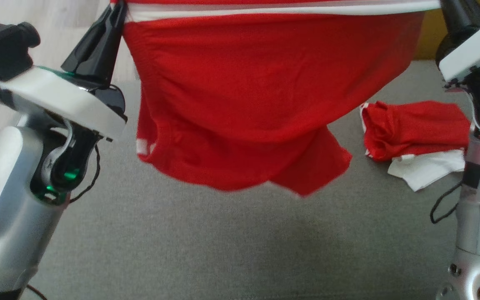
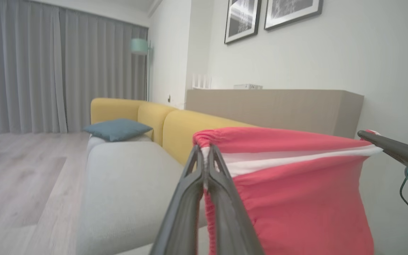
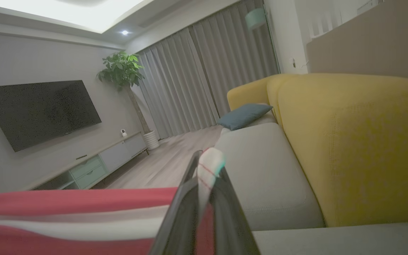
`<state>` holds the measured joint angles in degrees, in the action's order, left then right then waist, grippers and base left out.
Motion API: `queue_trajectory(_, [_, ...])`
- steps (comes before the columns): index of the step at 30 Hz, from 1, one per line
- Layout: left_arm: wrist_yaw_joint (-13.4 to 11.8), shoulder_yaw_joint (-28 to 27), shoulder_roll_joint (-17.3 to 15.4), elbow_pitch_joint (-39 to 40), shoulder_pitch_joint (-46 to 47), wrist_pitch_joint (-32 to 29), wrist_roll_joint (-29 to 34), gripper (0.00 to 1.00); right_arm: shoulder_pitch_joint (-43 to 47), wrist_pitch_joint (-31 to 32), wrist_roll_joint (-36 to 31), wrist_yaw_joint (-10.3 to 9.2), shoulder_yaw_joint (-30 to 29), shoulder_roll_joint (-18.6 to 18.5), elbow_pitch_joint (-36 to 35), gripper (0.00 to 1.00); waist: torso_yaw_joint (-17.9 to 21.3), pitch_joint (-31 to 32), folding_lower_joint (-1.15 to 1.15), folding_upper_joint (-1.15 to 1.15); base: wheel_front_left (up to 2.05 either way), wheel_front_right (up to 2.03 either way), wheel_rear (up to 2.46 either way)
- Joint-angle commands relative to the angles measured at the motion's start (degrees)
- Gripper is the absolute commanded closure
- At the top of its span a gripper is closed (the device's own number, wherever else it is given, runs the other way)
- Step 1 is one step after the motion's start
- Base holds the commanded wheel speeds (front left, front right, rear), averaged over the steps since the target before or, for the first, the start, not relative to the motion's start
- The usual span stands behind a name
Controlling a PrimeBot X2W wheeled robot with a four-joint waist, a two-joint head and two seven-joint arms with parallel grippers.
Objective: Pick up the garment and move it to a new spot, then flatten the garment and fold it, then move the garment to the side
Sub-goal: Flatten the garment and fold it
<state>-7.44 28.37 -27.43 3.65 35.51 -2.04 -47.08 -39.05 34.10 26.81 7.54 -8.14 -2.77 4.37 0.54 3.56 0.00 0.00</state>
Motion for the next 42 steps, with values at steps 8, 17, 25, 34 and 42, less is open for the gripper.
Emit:
queue_trajectory(8, [5.43, -2.99, -1.33, -13.36, 15.74, -1.08, 0.81, 1.00, -16.58, -4.02, -3.11, -0.05, -0.14, -0.11, 12.01, 1.00, -1.58, -14.69, 0.00, 0.00, 0.00, 0.00, 0.00])
queue_trajectory(17, [10.36, -4.62, 5.23, -41.89, 45.65, 12.52, 6.36, 1.00, -51.90, -36.05, -7.72, -0.05, -5.44, -0.11, 49.36, 1.00, -2.30, -28.45, 0.00, 0.00, 0.00, 0.00, 0.00])
queue_trajectory(25, [13.98, -8.69, 9.33, -48.90, 51.04, 16.99, 8.29, 1.00, -60.59, -47.45, 1.13, -0.05, -2.21, -0.11, 67.45, 1.00, -3.88, -35.90, 0.00, 0.00, 0.00, 0.00, 0.00])
queue_trajectory(34, [14.90, -7.27, 14.19, -42.60, 34.52, 17.02, 10.71, 1.00, -47.95, -42.70, 5.34, -0.05, 8.06, -0.11, 69.54, 1.00, -6.88, -36.10, 0.00, 0.00, 0.00, 0.00, 0.00])
queue_trajectory(42, [14.92, 2.59, 11.05, -37.99, 20.88, 17.03, 9.57, 1.00, -39.68, -34.67, 3.07, -0.05, 9.89, -0.51, 69.57, 1.00, -7.58, -29.98, 0.00, 0.00, 0.00, 0.00, 0.00])
